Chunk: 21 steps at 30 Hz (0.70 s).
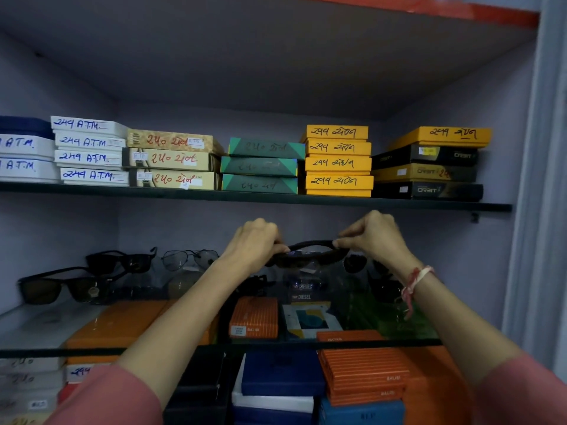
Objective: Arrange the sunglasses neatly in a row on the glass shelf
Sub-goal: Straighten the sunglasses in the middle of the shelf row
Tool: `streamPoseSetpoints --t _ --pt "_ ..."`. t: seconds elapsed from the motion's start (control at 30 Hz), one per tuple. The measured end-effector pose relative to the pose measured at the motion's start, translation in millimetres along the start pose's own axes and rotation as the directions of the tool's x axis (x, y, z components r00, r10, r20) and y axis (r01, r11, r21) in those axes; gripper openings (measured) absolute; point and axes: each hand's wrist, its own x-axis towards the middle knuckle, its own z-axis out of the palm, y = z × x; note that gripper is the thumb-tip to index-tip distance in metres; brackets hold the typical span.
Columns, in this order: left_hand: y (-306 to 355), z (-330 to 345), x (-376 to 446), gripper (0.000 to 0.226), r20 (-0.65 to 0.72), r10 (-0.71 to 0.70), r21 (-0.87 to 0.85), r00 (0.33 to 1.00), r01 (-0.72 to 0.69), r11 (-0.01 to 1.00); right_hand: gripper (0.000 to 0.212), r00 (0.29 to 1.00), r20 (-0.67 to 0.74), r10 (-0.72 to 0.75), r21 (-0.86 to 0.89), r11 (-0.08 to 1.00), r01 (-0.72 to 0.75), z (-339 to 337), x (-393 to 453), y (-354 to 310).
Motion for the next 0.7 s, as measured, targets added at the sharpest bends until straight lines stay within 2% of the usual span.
streamPoseSetpoints --t 0.1,0.2,0.3,0.43,0.53,0.7 --pt "2.2 4.6 0.1 0.037 0.030 -0.007 0.013 1.000 0.006 1.000 0.015 0.999 0.049 0.015 -0.042 0.999 -0.013 1.5 -2.8 3.2" --pt "3.0 9.1 1.0 0.035 0.029 -0.040 -0.009 0.999 0.041 0.999 0.012 1.000 0.006 -0.008 -0.113 0.994 0.009 5.9 -4.5 4.9" --pt "2.7 11.9 7.1 0.031 0.043 -0.155 -0.091 0.987 0.159 0.983 0.013 0.999 -0.031 0.012 -0.118 0.993 -0.016 7.4 -4.1 6.6" --pt "5.6 17.4 18.8 0.027 0.085 -0.322 -0.246 0.943 0.333 0.910 0.012 0.996 -0.015 0.084 -0.143 0.986 -0.085 9.2 0.2 10.4" --pt "9.5 26.8 26.4 0.029 0.179 -0.363 -0.316 0.915 0.402 0.859 0.018 0.984 0.037 0.176 -0.172 0.971 -0.167 10.2 3.7 16.5" --pt "16.6 47.6 34.4 0.030 0.312 -0.378 -0.271 0.871 0.463 0.844 0.039 0.969 0.098 0.227 -0.247 0.949 -0.197 21.9 3.2 26.2"
